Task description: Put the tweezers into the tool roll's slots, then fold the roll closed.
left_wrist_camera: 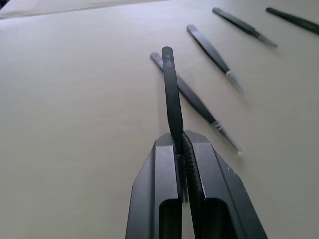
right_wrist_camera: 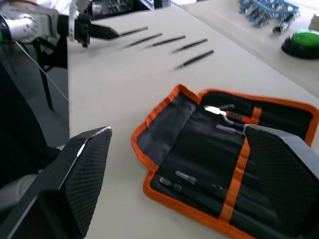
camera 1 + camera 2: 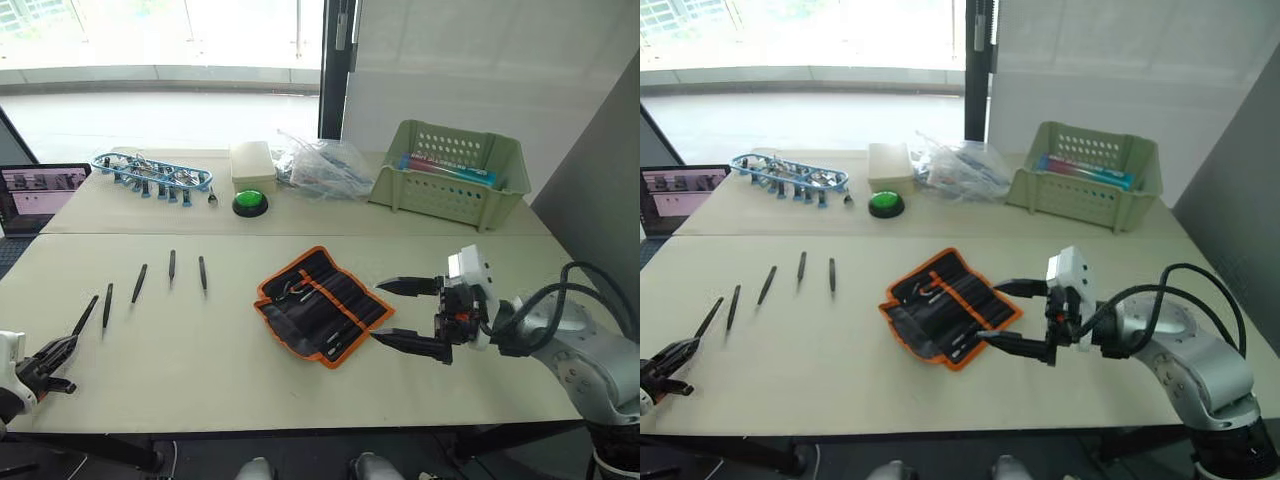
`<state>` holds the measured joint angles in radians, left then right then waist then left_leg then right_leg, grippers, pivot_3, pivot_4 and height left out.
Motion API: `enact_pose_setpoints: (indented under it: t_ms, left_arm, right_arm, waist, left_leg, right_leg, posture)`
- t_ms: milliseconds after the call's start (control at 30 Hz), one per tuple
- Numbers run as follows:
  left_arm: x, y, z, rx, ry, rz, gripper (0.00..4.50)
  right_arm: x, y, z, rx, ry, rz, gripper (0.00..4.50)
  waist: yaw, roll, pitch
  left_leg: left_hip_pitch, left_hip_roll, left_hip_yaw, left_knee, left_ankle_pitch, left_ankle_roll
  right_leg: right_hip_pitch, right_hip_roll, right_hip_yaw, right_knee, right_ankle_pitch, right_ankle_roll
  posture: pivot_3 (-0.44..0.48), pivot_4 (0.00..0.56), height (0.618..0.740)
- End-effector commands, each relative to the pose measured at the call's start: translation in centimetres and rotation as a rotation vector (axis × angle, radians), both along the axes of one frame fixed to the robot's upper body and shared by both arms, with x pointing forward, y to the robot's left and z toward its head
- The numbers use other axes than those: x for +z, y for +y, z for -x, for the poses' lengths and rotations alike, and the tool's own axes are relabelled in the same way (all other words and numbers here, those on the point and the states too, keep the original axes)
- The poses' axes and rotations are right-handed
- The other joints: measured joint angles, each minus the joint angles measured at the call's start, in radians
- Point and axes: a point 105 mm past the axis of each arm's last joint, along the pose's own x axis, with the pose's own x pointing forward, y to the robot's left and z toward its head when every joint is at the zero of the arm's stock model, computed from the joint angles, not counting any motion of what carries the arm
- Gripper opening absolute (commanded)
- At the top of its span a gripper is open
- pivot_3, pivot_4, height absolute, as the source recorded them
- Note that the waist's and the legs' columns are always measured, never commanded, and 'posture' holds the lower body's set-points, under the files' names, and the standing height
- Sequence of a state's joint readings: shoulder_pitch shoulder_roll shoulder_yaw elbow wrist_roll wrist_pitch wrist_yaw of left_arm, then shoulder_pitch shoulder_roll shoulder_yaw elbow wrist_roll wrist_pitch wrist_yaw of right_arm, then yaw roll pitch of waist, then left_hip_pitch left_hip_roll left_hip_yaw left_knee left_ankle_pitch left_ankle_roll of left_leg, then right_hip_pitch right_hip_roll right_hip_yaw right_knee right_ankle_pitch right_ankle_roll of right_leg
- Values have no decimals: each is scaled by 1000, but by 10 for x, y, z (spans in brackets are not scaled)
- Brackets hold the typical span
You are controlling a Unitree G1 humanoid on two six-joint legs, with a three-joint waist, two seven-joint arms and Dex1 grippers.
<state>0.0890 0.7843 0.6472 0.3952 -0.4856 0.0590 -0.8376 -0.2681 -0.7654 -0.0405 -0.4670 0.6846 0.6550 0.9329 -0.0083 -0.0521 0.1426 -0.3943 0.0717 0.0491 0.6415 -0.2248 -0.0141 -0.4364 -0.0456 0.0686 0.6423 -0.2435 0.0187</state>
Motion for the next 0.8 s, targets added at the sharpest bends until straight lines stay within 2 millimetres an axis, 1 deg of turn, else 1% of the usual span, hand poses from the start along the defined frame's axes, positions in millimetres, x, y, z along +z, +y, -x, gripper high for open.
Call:
enact_pose_setpoints:
  t_ms: [33,67,100,167,200,300,367,467,500,533,600,667,733,800]
  left_arm:
    - [62,-39,-11,-116,-166,-45,24]
    - [68,-50,-12,-149,-177,-45,24]
    - [74,-65,-15,-191,-184,-40,3]
    - [79,-93,-21,-283,-177,-39,0]
    - [80,-103,-24,-312,-170,-39,0]
    - [83,-144,-39,-437,-148,0,0]
    - [81,-172,-49,-517,-107,13,0]
    - [66,-200,-62,-596,20,-39,0]
    - [64,-209,-66,-615,30,-58,0]
    - [65,-218,-70,-634,38,-42,0]
    - [68,-239,-74,-687,62,33,0]
    - [65,-252,-74,-719,106,43,0]
    - [63,-261,-75,-732,150,51,0]
    - [65,-268,-74,-760,156,16,0]
  right_arm:
    - [-3,-3,-19,-136,-26,-8,4500]
    - [-5,-4,-26,-179,-32,-21,4500]
    - [-8,-5,-34,-227,-37,-35,4246]
    - [-21,-10,-48,-313,-27,-41,3666]
    - [-26,-11,-52,-331,-19,-41,3292]
    - [-47,-10,-62,-381,2,-30,2329]
    - [-56,-9,-68,-402,6,-29,1619]
    - [-70,-4,-73,-411,23,-17,634]
    - [-77,-4,-75,-423,32,3,259]
    - [-81,-3,-77,-428,43,10,56]
    - [-82,0,-78,-430,45,-3,56]
    - [-82,5,-79,-425,42,-9,56]
    - [-83,9,-80,-431,52,-17,56]
    - [-85,13,-80,-433,56,-8,56]
  waist:
    - [-3,-2,0]
    - [-4,-2,0]
    - [-5,-2,0]
    - [-6,-1,0]
    - [-7,-1,0]
    - [-5,0,0]
    - [-5,0,1]
    - [-6,0,1]
    - [-9,0,1]
    - [-12,0,1]
    - [-12,0,1]
    - [-15,0,1]
    - [-21,0,1]
    - [-24,0,1]
  left_leg:
    - [-1,0,0,0,0,0]
    - [-1,0,0,1,0,0]
    - [-1,0,0,1,0,0]
    - [-1,0,0,1,0,0]
    - [0,0,0,1,0,0]
    - [0,0,0,1,0,0]
    - [0,-1,-1,1,0,0]
    - [-1,-1,-1,2,0,0]
    - [-1,-1,-1,2,0,0]
    - [-1,-2,-1,2,0,0]
    - [-1,-2,-1,2,0,0]
    - [-2,-2,-2,3,0,0]
    - [-2,-2,-3,3,0,0]
    - [-2,-2,-4,3,0,0]
  right_leg:
    - [0,0,0,0,0,0]
    - [0,0,0,0,0,0]
    - [0,0,0,0,0,0]
    - [0,0,1,0,0,0]
    - [0,0,1,0,0,0]
    - [0,2,1,1,0,0]
    - [0,2,1,1,0,0]
    - [0,3,2,1,1,1]
    - [0,3,3,1,1,1]
    - [0,3,3,1,1,1]
    - [0,3,3,1,1,1]
    - [-1,3,3,1,1,2]
    - [-1,3,3,2,1,2]
    - [-1,4,3,3,1,2]
  posture:
    - [0,150,740]
    - [0,150,740]
    - [0,150,740]
    - [0,150,740]
    - [0,150,740]
    - [0,150,740]
    - [0,150,740]
    - [0,150,740]
    - [0,150,740]
    - [0,150,740]
    - [0,150,740]
    - [0,150,740]
    - [0,150,740]
    - [0,150,740]
